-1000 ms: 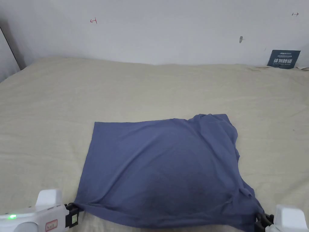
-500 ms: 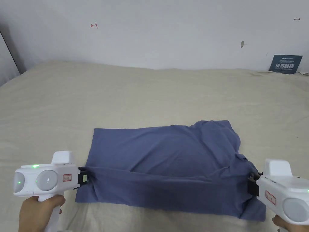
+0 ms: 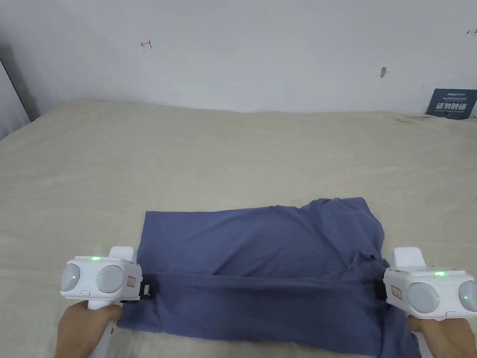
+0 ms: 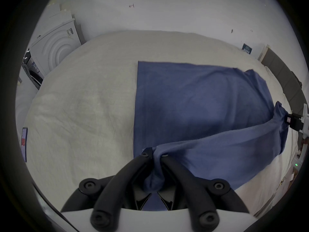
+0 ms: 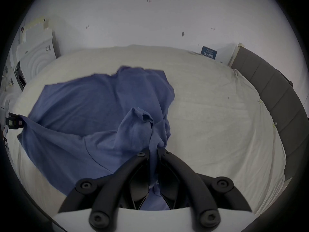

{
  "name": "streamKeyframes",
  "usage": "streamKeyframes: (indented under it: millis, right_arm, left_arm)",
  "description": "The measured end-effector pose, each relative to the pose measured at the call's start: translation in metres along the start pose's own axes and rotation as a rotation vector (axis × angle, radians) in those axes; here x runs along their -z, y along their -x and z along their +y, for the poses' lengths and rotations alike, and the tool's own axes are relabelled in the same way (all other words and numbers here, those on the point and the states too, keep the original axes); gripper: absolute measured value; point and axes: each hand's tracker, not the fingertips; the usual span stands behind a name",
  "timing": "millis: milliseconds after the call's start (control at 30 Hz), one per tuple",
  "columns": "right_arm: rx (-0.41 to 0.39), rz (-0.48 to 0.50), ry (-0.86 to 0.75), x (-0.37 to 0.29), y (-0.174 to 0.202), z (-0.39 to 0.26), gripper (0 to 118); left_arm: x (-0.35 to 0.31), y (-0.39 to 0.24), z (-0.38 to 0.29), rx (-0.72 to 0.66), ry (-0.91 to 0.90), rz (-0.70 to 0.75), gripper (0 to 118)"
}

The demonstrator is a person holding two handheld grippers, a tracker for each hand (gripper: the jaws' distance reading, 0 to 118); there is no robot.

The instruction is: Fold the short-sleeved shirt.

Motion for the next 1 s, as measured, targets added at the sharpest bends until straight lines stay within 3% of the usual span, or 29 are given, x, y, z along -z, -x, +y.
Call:
streamKeyframes:
  millis: [133,267,333,367,433,467,500,533,600,733,1000]
  right_arm:
    - [0.056,0.009,0.085,0.009,0.007,-0.015,6]
    - [0.053,0.003,0.095,0.006,0.012,-0.028,7]
    - [0.069,0.006,0.077,-0.006,0.014,-0.026,9]
    - [0.082,0.012,0.073,-0.01,0.014,-0.025,12]
    - [0.113,0.02,0.051,-0.026,0.015,-0.021,31]
    - [0.125,0.023,0.036,-0.031,0.014,-0.019,42]
    - [0.138,0.024,0.019,-0.038,0.014,-0.017,63]
    - [0.152,0.03,0.001,-0.044,0.011,-0.015,77]
    - [0.183,0.047,-0.038,-0.057,0.006,-0.012,97]
    - [0.205,0.064,-0.14,-0.105,0.013,-0.005,99]
    - [0.165,0.086,-0.362,-0.172,0.004,-0.004,103]
  left_arm:
    - [0.003,-0.011,-0.01,0.039,0.038,0.025,2]
    - [0.007,-0.009,-0.009,0.048,0.045,0.024,2]
    - [0.003,-0.009,-0.009,0.053,0.041,0.017,7]
    - [-0.004,-0.011,-0.008,0.048,0.037,0.012,16]
    - [-0.01,-0.01,-0.008,0.012,0.026,-0.013,39]
    - [-0.014,-0.01,-0.008,-0.003,0.017,-0.022,57]
    - [-0.02,-0.009,-0.006,-0.014,0.004,-0.023,81]
    - [-0.025,-0.009,-0.006,-0.019,-0.008,-0.027,95]
    - [-0.037,-0.011,-0.005,-0.024,-0.04,-0.035,110]
    - [-0.056,-0.002,0.004,-0.027,-0.14,-0.021,110]
    - [-0.109,0.001,-0.003,0.001,-0.312,-0.015,110]
